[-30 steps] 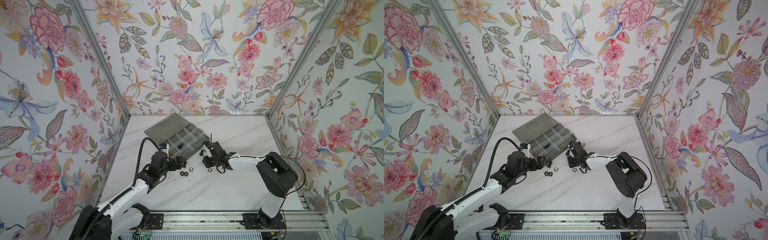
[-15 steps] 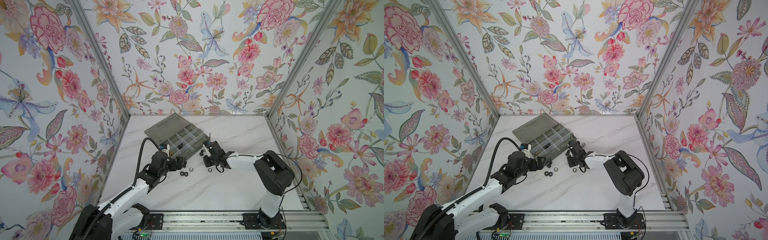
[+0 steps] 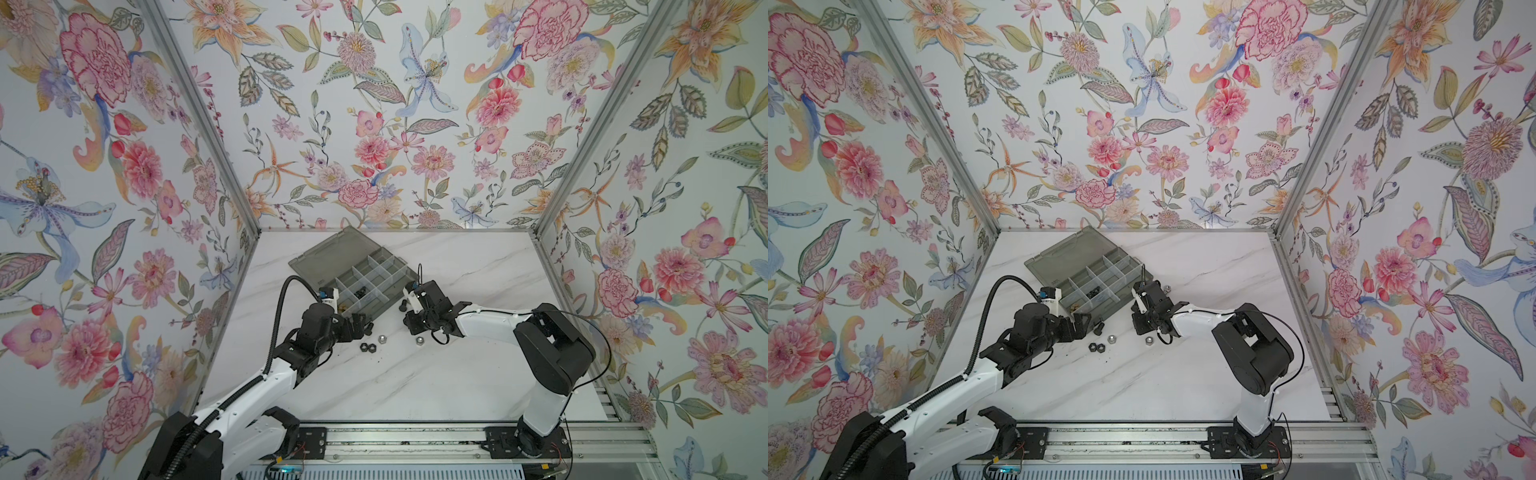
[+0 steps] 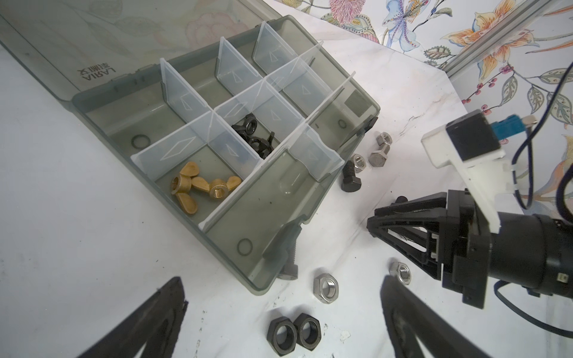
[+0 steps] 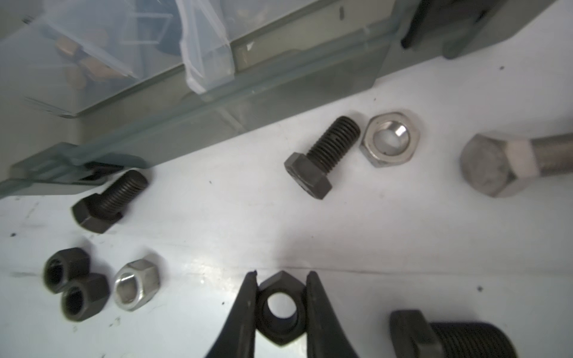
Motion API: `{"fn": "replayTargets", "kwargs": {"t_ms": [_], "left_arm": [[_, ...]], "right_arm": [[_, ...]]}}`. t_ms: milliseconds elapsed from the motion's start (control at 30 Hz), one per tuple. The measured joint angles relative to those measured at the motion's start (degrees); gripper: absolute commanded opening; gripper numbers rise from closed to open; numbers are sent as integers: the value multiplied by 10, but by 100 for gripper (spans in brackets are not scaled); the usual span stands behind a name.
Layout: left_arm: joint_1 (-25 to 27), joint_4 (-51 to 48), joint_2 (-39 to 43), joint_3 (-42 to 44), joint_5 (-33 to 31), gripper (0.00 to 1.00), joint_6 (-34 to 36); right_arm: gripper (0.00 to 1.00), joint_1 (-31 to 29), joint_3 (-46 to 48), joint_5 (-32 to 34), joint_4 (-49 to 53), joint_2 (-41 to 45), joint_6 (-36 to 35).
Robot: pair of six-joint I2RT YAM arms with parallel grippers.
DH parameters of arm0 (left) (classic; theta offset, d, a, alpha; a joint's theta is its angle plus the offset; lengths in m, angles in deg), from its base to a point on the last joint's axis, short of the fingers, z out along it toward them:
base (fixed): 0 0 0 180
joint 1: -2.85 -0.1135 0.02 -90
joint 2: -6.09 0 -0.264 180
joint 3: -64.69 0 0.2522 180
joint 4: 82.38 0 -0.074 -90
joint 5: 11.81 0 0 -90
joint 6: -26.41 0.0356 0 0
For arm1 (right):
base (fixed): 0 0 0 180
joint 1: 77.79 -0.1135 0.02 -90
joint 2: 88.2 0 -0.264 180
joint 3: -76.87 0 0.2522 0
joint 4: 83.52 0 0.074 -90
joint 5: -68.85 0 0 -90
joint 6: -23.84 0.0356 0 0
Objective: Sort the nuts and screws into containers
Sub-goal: 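Close the right gripper on the black hex nut and lift it, then carry the black hex nut over an empty compartment and open the right gripper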
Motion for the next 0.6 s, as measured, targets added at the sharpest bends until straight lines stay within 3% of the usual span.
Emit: {"fn": "replayTargets", "kwargs": {"t_ms": [167, 333, 600], "left_arm": [[0, 0, 4, 2, 0, 99, -2], [-2, 2, 7, 9, 6, 99, -6], [-4, 7, 10, 10, 16, 100, -10]], "right_arm": [[4, 23, -31, -48, 7, 34, -15], [4, 41, -125, -76, 20, 28, -40], [6, 57, -312, -91, 24, -87, -70]]}}
